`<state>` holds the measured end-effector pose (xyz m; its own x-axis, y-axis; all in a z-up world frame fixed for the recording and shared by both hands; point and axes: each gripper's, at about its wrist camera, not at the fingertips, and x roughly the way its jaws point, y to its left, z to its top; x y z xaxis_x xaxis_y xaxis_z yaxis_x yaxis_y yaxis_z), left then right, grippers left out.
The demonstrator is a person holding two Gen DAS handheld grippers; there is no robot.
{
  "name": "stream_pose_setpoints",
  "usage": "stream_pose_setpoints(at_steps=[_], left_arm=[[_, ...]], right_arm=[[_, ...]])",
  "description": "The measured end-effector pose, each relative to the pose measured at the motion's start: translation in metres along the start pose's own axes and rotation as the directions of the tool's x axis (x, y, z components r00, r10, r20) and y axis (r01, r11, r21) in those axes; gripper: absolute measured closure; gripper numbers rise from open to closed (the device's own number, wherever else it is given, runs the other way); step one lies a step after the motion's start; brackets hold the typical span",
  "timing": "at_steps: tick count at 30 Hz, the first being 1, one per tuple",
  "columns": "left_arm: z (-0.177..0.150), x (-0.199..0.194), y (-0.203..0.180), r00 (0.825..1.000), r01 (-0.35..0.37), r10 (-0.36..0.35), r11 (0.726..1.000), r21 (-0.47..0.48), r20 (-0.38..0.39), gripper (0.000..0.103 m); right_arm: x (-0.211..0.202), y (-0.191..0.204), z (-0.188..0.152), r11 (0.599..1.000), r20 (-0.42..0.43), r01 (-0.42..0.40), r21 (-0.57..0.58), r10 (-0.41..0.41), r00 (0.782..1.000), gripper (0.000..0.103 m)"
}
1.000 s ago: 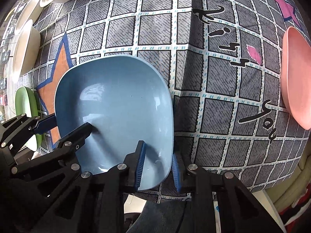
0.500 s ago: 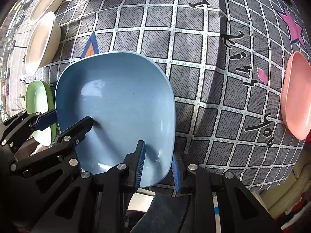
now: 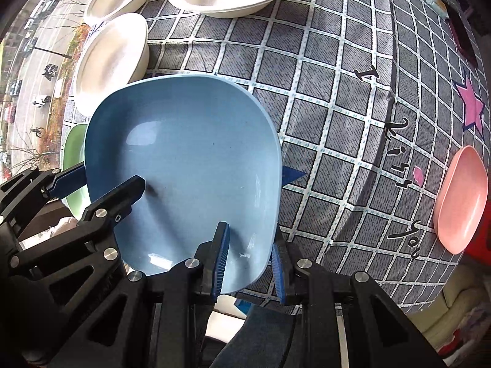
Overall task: Organize plates and bowls
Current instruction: 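Lift the blue plate with the right tool and carry it over the green plate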
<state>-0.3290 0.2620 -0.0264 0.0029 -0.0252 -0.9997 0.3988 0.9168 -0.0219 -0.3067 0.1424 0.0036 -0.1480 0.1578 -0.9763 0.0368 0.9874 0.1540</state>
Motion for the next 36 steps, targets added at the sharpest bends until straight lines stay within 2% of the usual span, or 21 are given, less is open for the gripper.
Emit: stream_pose_setpoints(at_steps=[4,10,12,14,28,32,34,36], left_arm=[[0.011,-0.003,0.019,1.000,-0.011,0.012,1.000,-0.026,0.012,0.059],[-0.001,-0.001,0.048,1.000,-0.019,0.021,0.995,-0.098,0.014,0.059],[0.000,0.006,0.044,0.999,-0.031,0.033,0.993,-0.118,0.019,0.059],[-0.010,-0.003,0.046,0.999,-0.046,0.049,0.990,-0.135,0.018,0.059],[-0.038,-0.002,0.107,0.990,-0.143,0.143,0.973,-0.184,-0.012,0.059],[-0.038,0.006,0.119,0.989,-0.144,0.144,0.970,-0.195,-0.014,0.058],[-0.036,0.009,0.125,0.990,-0.143,0.142,0.967,-0.212,-0.020,0.048],[-0.034,0.009,0.133,0.983,-0.181,0.180,0.952,-0.247,-0.025,0.027]], right_arm=[[-0.006,0.031,0.003,0.999,0.003,-0.002,-0.037,0.002,1.000,0.074],[-0.008,0.079,0.008,0.996,-0.002,-0.016,-0.091,0.016,1.000,0.074],[-0.005,0.099,0.009,0.994,-0.005,-0.024,-0.107,0.024,1.000,0.074],[-0.003,0.116,0.010,0.992,-0.013,-0.038,-0.124,0.037,0.999,0.074],[0.065,0.237,0.011,0.973,-0.104,-0.155,-0.171,0.138,0.985,0.074],[0.096,0.233,0.020,0.973,-0.129,-0.185,-0.139,0.167,0.977,0.074],[0.106,0.247,0.021,0.973,-0.140,-0.201,-0.114,0.184,0.973,0.074],[0.119,0.257,0.034,0.975,-0.143,-0.208,-0.081,0.195,0.970,0.069]])
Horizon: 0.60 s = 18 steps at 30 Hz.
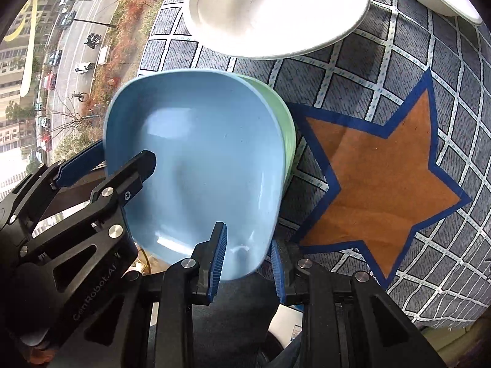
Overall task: Organize plates and bowls
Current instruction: 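Lift the blue plate with the right tool and carry it over the green plate, then lower the blue plate onto the green plate and open the right tool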
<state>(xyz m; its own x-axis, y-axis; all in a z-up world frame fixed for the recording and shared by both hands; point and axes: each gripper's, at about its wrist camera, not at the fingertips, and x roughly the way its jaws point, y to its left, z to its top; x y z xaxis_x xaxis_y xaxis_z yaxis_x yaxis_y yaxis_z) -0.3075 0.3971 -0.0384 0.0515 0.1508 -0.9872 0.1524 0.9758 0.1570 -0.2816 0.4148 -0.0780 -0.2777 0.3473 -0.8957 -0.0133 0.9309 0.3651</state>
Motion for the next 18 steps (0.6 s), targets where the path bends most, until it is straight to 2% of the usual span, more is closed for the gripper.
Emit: stream_pose_setpoints(at_steps=[2,4,9,14,18], left_arm=[[0.001,-0.004,0.013,1.000,0.005,-0.004,0.999,-0.044,0.013,0.023],[0.002,-0.003,0.021,1.000,0.016,-0.016,0.997,-0.073,0.000,0.023],[0.000,0.000,0.023,0.999,0.034,-0.036,0.995,-0.093,-0.027,0.022],[-0.001,-0.007,-0.001,0.999,0.036,-0.036,0.999,-0.006,-0.023,0.022],[-0.001,-0.019,-0.022,0.999,0.048,-0.049,0.997,0.057,-0.001,0.022]], right_arm=[[-0.002,0.000,0.006,0.999,0.017,0.037,0.019,-0.037,0.999,0.033],[-0.009,0.001,0.015,0.999,0.052,0.028,0.046,-0.031,0.998,0.023],[-0.005,-0.017,0.020,0.987,0.077,0.027,0.157,-0.039,0.996,0.023],[0.022,-0.031,0.016,0.966,0.043,0.060,0.249,-0.073,0.996,0.023],[0.032,-0.047,0.004,0.952,0.025,0.045,0.304,-0.055,0.998,0.023]])
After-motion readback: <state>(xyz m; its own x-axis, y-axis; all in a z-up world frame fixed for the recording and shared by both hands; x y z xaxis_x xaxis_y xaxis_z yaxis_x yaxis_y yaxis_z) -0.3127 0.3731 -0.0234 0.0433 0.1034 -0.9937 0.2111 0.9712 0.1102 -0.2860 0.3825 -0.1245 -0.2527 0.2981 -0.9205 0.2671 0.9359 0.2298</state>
